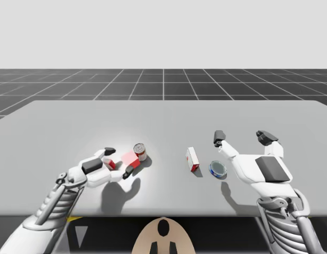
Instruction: Find the red cube and pick it up.
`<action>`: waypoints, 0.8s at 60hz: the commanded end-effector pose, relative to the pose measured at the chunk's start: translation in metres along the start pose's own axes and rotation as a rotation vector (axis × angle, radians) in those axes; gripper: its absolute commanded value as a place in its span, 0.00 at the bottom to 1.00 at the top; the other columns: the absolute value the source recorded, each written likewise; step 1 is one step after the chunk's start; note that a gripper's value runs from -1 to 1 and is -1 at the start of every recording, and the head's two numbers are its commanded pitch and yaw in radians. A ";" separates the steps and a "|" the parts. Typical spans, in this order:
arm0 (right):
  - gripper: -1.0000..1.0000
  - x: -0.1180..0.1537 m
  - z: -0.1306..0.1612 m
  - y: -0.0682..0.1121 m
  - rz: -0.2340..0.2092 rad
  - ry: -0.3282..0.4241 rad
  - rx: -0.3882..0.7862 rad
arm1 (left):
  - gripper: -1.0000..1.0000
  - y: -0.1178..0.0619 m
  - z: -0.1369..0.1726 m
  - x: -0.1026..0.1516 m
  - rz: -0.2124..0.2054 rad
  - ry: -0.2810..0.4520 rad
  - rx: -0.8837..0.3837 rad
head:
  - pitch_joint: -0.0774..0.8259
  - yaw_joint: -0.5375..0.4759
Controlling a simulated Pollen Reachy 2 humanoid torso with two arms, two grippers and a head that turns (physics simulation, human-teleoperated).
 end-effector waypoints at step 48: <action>0.00 0.000 0.001 0.000 -0.024 -0.013 -0.010 | 1.00 -0.013 -0.058 -0.010 -0.042 0.110 -0.056 | 0.73 0.77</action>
